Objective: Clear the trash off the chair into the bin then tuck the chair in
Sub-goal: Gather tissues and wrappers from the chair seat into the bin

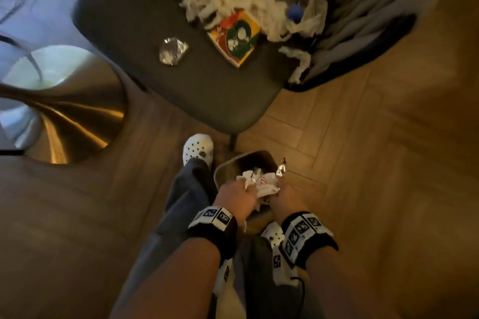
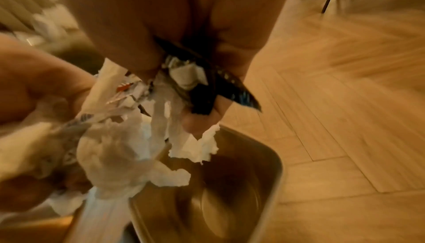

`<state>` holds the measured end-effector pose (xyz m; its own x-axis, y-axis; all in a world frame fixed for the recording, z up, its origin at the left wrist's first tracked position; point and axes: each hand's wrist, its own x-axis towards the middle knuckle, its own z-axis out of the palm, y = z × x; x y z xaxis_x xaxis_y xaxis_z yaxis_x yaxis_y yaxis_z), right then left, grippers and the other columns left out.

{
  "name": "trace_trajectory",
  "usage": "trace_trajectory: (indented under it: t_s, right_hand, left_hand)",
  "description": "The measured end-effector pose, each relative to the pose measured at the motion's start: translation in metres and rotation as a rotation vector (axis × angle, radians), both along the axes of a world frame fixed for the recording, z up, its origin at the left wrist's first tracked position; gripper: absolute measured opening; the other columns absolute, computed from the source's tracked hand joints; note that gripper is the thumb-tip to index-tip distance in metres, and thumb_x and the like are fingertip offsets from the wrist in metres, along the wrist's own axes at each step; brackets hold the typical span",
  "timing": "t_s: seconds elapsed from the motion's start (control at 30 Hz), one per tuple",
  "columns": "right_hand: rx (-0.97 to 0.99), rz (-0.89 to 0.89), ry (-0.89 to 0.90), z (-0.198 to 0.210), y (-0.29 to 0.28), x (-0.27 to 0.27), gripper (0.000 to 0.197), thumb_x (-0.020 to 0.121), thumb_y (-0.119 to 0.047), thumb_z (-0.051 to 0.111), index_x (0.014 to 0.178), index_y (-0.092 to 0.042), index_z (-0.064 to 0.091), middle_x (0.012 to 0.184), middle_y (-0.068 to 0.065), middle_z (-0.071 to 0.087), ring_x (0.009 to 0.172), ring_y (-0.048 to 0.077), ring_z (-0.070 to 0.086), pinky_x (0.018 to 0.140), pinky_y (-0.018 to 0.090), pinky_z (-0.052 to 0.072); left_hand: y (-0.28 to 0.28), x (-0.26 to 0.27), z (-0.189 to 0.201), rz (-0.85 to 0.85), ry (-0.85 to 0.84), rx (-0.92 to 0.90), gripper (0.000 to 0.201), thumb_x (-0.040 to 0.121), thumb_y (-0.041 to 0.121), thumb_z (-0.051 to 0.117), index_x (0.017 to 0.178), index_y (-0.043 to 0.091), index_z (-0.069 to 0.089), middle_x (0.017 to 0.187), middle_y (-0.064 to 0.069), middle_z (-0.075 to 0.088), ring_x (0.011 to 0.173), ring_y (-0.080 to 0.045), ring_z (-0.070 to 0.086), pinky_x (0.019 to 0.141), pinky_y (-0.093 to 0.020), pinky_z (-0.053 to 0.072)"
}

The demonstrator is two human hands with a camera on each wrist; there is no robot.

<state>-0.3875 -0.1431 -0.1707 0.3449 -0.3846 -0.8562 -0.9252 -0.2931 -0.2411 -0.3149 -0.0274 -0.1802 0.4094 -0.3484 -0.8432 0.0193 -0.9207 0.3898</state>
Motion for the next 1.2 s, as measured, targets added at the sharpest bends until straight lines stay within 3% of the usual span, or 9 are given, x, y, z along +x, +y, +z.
trace_trajectory:
  t_s: [0.13, 0.33, 0.43, 0.53, 0.67, 0.93, 1.03, 1.1, 1.2]
  right_hand:
    - [-0.034, 0.058, 0.028, -0.074, 0.012, -0.012, 0.035, 0.094, -0.028, 0.047, 0.126, -0.015, 0.052, 0.123, 0.014, 0.060, 0.113, 0.032, 0.056, 0.094, 0.037, 0.045]
    - [-0.045, -0.065, 0.052, -0.138, 0.008, -0.009, 0.055, 0.087, -0.042, 0.054, 0.137, -0.020, 0.044, 0.131, 0.014, 0.056, 0.117, 0.034, 0.055, 0.087, 0.033, 0.042]
    - [-0.091, -0.102, -0.027, -0.136, 0.001, -0.010, 0.055, 0.086, -0.037, 0.058, 0.137, -0.020, 0.047, 0.129, 0.013, 0.059, 0.116, 0.032, 0.057, 0.093, 0.037, 0.047]
    - [-0.129, -0.137, -0.067, -0.123, -0.007, -0.010, 0.038, 0.091, -0.031, 0.052, 0.128, -0.025, 0.054, 0.120, 0.010, 0.064, 0.105, 0.028, 0.062, 0.089, 0.040, 0.052]
    - [-0.195, -0.109, -0.079, -0.091, -0.018, -0.009, 0.027, 0.096, -0.034, 0.044, 0.118, -0.025, 0.059, 0.106, 0.007, 0.067, 0.092, 0.026, 0.064, 0.076, 0.034, 0.053]
    - [-0.107, -0.130, -0.262, 0.011, -0.040, 0.035, 0.019, 0.094, -0.038, 0.051, 0.105, -0.027, 0.062, 0.095, -0.003, 0.066, 0.088, 0.015, 0.062, 0.074, 0.031, 0.052]
    - [-0.081, -0.144, -0.395, 0.057, -0.052, 0.092, 0.016, 0.094, -0.036, 0.053, 0.108, -0.030, 0.060, 0.090, -0.012, 0.062, 0.084, 0.007, 0.060, 0.068, 0.023, 0.047]
    - [-0.092, -0.168, -0.477, 0.075, -0.059, 0.142, 0.019, 0.093, -0.035, 0.056, 0.111, -0.031, 0.058, 0.093, -0.013, 0.061, 0.090, 0.009, 0.060, 0.073, 0.025, 0.048]
    - [-0.134, -0.260, -0.476, 0.083, -0.069, 0.216, 0.045, 0.088, -0.045, 0.060, 0.125, -0.022, 0.051, 0.112, 0.000, 0.064, 0.102, 0.019, 0.060, 0.083, 0.033, 0.049]
  left_hand:
    - [0.010, -0.019, -0.078, 0.091, 0.115, 0.097, 0.033, 0.099, 0.028, 0.043, 0.120, 0.006, 0.056, 0.119, -0.015, 0.061, 0.105, -0.034, 0.060, 0.086, -0.039, 0.050]
    - [0.020, -0.027, -0.169, 0.586, 0.272, 0.006, 0.094, 0.060, 0.065, 0.069, 0.143, 0.035, 0.035, 0.134, -0.003, 0.057, 0.113, -0.027, 0.061, 0.095, -0.048, 0.052]
    - [0.003, -0.009, -0.114, 0.692, 0.337, -0.073, 0.093, 0.069, 0.052, 0.073, 0.148, 0.026, 0.031, 0.134, -0.004, 0.057, 0.114, -0.025, 0.060, 0.092, -0.043, 0.055]
    - [0.000, -0.002, -0.086, 0.717, 0.376, -0.151, 0.062, 0.084, 0.040, 0.069, 0.138, 0.023, 0.043, 0.126, -0.001, 0.059, 0.097, -0.013, 0.061, 0.066, -0.018, 0.056]
    - [-0.002, 0.004, -0.056, 0.502, 0.275, -0.070, 0.070, 0.079, 0.057, 0.066, 0.139, 0.034, 0.040, 0.129, 0.002, 0.060, 0.111, -0.022, 0.061, 0.091, -0.034, 0.049]
    - [0.003, 0.041, 0.040, 0.411, -0.151, -0.169, 0.017, 0.097, 0.037, 0.056, 0.110, 0.030, 0.063, 0.094, 0.012, 0.064, 0.094, -0.009, 0.066, 0.082, -0.025, 0.054]
    - [0.004, 0.094, 0.076, 0.434, -0.543, -0.299, 0.024, 0.095, 0.031, 0.061, 0.118, 0.025, 0.063, 0.109, 0.005, 0.058, 0.096, -0.007, 0.060, 0.086, -0.028, 0.054]
    - [0.002, 0.143, 0.089, 0.468, -0.722, -0.291, 0.040, 0.093, 0.031, 0.064, 0.131, 0.029, 0.053, 0.130, -0.003, 0.047, 0.118, -0.017, 0.051, 0.101, -0.036, 0.047]
    - [-0.008, 0.219, 0.098, 0.445, -0.691, -0.102, 0.066, 0.090, 0.037, 0.067, 0.146, 0.042, 0.032, 0.151, -0.008, 0.020, 0.136, -0.032, 0.030, 0.108, -0.044, 0.037]
